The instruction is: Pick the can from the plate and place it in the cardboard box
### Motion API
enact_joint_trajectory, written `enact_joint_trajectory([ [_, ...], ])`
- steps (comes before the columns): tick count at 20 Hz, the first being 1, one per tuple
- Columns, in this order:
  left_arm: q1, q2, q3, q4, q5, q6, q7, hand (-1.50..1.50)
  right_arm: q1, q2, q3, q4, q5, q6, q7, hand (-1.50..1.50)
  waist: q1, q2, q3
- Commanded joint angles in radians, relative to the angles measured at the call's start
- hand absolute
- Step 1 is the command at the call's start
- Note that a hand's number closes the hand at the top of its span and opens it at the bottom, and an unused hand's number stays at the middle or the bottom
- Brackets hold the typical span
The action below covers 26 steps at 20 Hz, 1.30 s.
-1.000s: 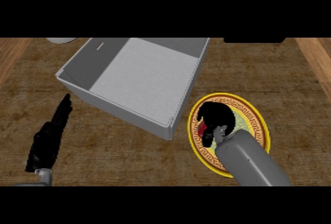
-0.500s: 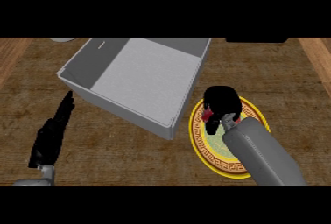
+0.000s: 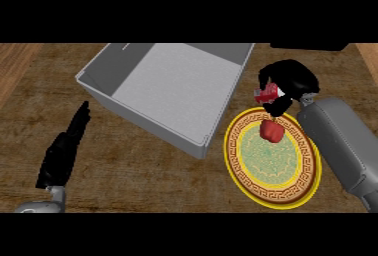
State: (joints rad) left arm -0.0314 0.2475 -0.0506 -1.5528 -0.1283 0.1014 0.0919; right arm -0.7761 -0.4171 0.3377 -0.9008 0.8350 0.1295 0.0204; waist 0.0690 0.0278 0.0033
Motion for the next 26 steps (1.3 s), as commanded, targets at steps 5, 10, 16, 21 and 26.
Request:
enact_joint_trajectory([
  [5,-0.003,-0.013,0.005,0.046,-0.020,0.011,-0.025,0.00,-0.172,-0.004,-0.142,0.296,-0.061,-0.150,-0.333,1.50,-0.024,-0.010,-0.002],
  [10,0.021,-0.033,-0.010,0.024,-0.019,0.016,-0.023,0.00,-0.265,0.072,-0.275,0.267,-0.253,-0.052,-0.450,1.50,-0.020,-0.015,-0.002],
  [16,-0.001,-0.019,0.023,0.026,-0.013,0.012,0.018,0.00,-0.365,0.140,-0.315,0.312,-0.311,0.022,-0.533,1.50,-0.044,-0.022,-0.003],
  [21,0.042,-0.003,0.039,0.064,-0.005,-0.022,-0.070,0.00,-0.493,0.206,-0.338,0.423,-0.300,-0.005,-0.507,1.50,-0.035,-0.019,-0.004],
  [26,0.057,-0.004,0.047,0.001,-0.008,-0.014,-0.026,0.00,-0.606,0.241,-0.347,0.462,-0.288,0.019,-0.396,1.50,-0.036,-0.022,-0.004],
])
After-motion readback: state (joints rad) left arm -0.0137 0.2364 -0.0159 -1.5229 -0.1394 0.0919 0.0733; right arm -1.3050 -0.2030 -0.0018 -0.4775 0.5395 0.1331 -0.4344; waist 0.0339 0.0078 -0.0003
